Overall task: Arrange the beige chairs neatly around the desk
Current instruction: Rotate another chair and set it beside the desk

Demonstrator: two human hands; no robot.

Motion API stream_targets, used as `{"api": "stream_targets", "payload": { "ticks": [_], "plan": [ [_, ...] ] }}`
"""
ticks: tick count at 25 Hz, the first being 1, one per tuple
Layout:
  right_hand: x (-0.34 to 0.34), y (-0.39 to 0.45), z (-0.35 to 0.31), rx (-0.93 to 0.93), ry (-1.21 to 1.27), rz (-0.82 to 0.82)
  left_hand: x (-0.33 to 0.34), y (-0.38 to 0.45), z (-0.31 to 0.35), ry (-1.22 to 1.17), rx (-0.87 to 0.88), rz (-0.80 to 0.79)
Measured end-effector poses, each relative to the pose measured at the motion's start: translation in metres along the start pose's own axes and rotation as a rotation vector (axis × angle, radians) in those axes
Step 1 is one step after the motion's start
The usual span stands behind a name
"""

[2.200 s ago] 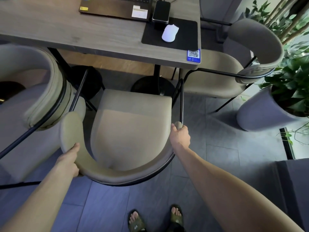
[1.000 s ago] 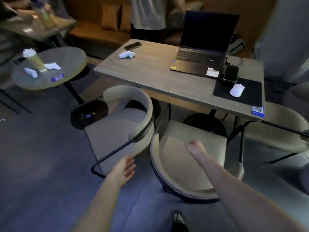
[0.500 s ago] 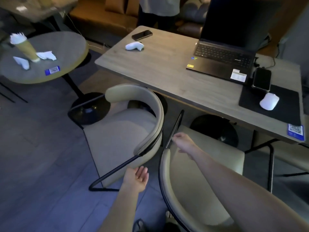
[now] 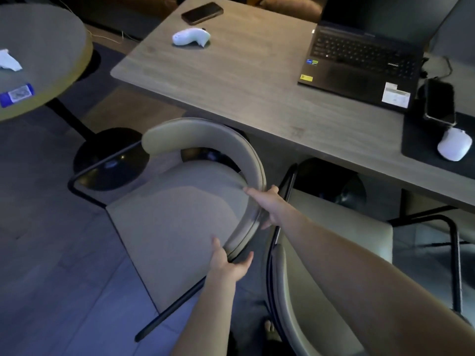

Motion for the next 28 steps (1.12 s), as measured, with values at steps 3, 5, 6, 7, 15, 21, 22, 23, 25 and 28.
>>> {"api": "stream_targets", "payload": {
  "ticks": [3,5,6,7,15,21,22,23,25,28],
  "plan": [
    [0.01,0.017,0.004,0.139,0.045,0.041,0.008,0.006,0.006,-0.037,-0.076,0.055],
    [0.01,0.023,0.01,0.176,0.007,0.06,0.005,0.006,0.01,-0.053,-0.133,0.119],
    [0.01,0.023,0.01,0.16,-0.007,0.049,0.005,0.005,0.012,-0.051,-0.146,0.141],
    [0.011,0.026,0.009,0.139,-0.01,0.03,0.005,0.004,0.012,-0.046,-0.148,0.157],
    [0.02,0.018,0.024,0.091,0.009,-0.044,-0.01,-0.017,0.016,0.006,-0.088,0.213],
    [0.021,0.006,0.052,0.076,0.106,-0.002,-0.032,-0.032,0.015,-0.026,-0.065,0.202],
    [0.022,0.003,0.058,0.073,0.127,0.004,-0.036,-0.033,0.015,-0.035,-0.063,0.187],
    [0.023,0.0,0.064,0.073,0.148,0.006,-0.04,-0.032,0.017,-0.039,-0.059,0.171],
    [0.029,-0.006,0.075,0.076,0.188,0.0,-0.045,-0.026,0.025,-0.01,-0.017,0.105],
    [0.043,-0.014,0.088,0.1,0.25,0.002,-0.054,-0.016,0.047,0.029,0.04,0.079]
  ]
}}
Point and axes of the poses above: each hand's wrist, its own y-axis towards the middle knuckle, its own x-axis out of the palm, z = x × y, the point moved 7 cm from there along y, towards the middle knuckle, and after that the axes turned 1 degree about -y, right-handed, at the moved point
